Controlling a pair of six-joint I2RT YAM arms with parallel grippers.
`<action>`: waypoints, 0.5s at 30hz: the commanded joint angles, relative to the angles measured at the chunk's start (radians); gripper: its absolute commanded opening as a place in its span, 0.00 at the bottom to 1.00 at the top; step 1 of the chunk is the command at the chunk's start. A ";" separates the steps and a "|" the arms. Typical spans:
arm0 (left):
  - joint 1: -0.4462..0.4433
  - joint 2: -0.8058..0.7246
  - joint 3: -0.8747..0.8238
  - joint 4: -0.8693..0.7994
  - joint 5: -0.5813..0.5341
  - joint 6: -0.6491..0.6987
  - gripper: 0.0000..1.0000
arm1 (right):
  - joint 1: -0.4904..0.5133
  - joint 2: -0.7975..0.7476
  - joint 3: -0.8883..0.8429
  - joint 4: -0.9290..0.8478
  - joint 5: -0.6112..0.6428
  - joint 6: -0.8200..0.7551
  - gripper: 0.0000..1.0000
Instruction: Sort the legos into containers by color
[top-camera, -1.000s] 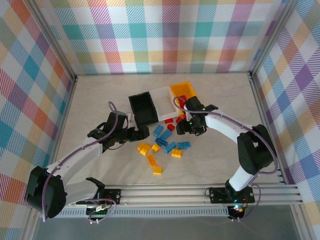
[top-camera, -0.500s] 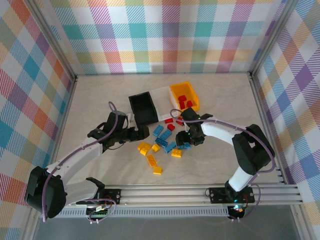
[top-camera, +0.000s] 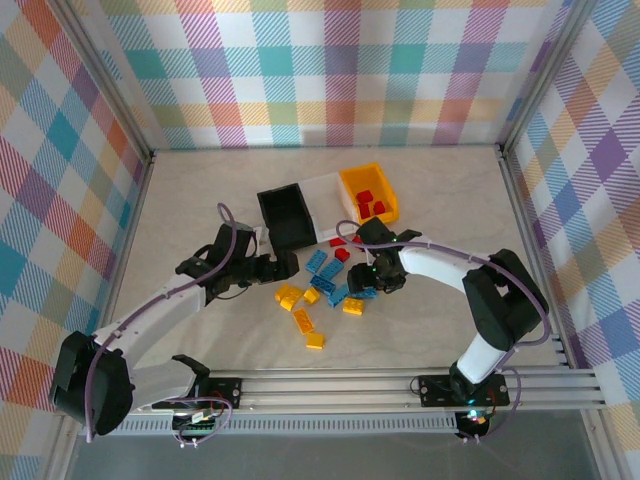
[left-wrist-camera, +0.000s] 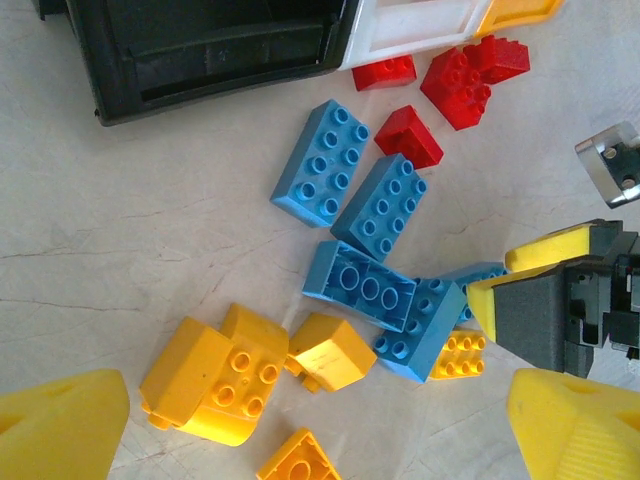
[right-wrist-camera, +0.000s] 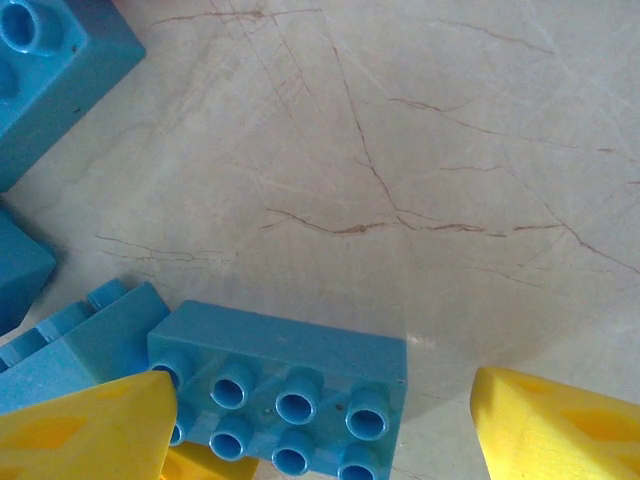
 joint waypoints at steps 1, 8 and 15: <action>-0.009 0.010 0.021 -0.018 -0.011 -0.002 0.97 | 0.015 -0.033 -0.012 -0.012 0.017 0.025 0.78; -0.009 0.016 0.026 -0.014 -0.008 -0.005 0.97 | 0.014 -0.026 -0.032 -0.024 0.065 0.029 0.78; -0.010 0.000 0.027 -0.036 -0.019 0.006 0.97 | -0.047 -0.043 -0.062 -0.076 0.171 0.071 0.79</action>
